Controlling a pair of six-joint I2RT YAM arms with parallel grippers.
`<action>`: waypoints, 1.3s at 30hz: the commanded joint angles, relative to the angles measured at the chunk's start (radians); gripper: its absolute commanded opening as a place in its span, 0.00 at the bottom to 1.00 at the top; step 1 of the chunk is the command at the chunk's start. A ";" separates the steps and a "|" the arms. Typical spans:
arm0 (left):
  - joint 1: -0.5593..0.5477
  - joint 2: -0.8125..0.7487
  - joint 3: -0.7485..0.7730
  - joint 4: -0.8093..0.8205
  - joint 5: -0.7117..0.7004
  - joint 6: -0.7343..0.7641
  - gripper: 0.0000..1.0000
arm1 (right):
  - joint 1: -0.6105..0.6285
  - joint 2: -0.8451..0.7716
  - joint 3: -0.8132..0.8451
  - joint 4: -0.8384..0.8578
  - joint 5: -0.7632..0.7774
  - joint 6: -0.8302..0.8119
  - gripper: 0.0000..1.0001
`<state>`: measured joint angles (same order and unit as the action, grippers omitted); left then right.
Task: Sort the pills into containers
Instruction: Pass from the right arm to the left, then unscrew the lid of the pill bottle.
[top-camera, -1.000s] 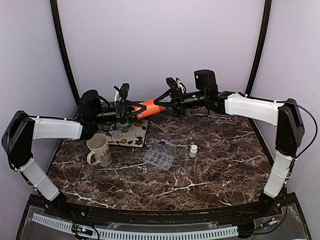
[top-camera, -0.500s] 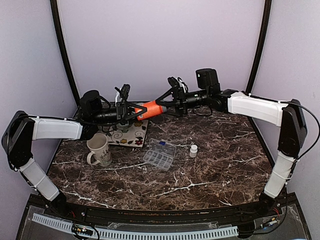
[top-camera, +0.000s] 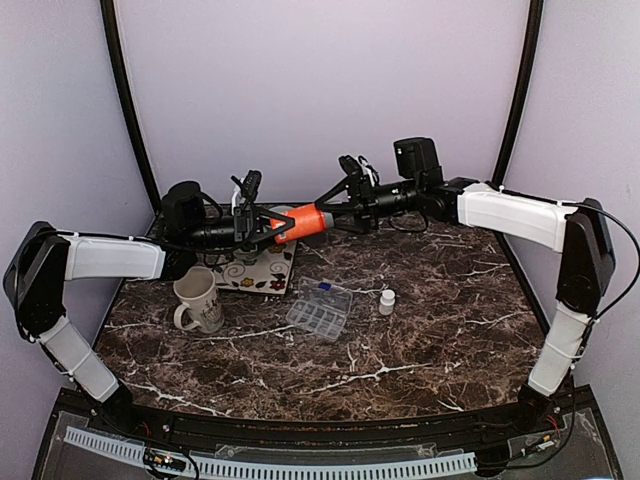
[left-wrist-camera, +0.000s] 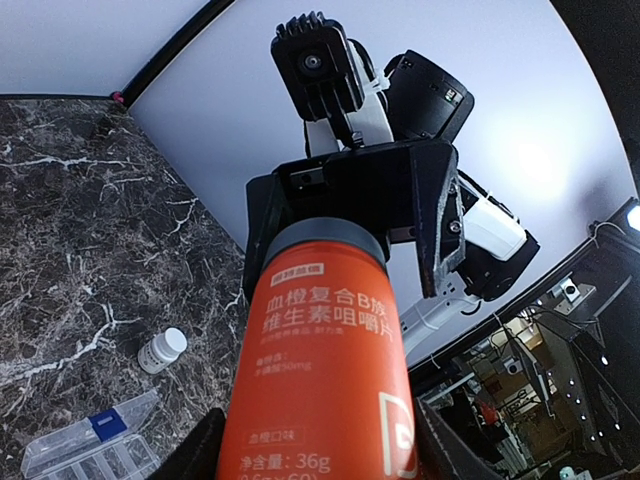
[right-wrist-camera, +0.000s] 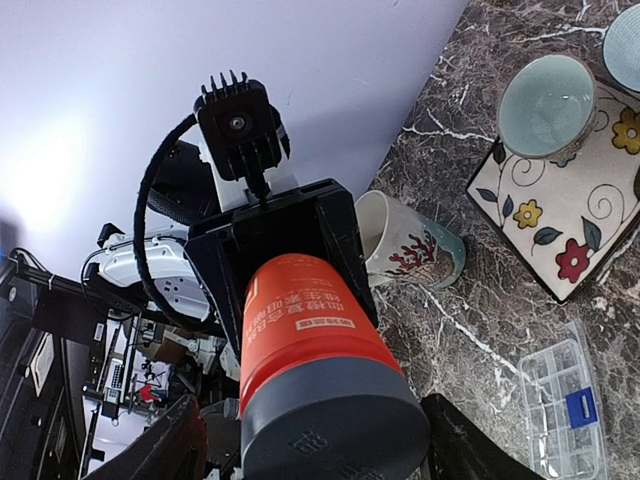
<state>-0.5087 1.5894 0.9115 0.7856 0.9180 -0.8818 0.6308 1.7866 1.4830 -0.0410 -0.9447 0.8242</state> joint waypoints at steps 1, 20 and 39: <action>0.003 -0.018 0.012 0.002 0.016 0.025 0.16 | -0.013 -0.049 0.005 0.011 -0.001 -0.013 0.71; 0.006 0.011 0.047 0.057 0.045 -0.046 0.14 | -0.013 -0.034 0.067 -0.155 0.020 -0.189 0.12; 0.012 0.164 0.161 0.565 0.155 -0.647 0.12 | 0.062 -0.126 0.168 -0.444 0.317 -0.833 0.00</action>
<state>-0.5056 1.7565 1.0157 1.1793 1.0725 -1.3754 0.6586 1.6878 1.6287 -0.4179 -0.7509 0.1287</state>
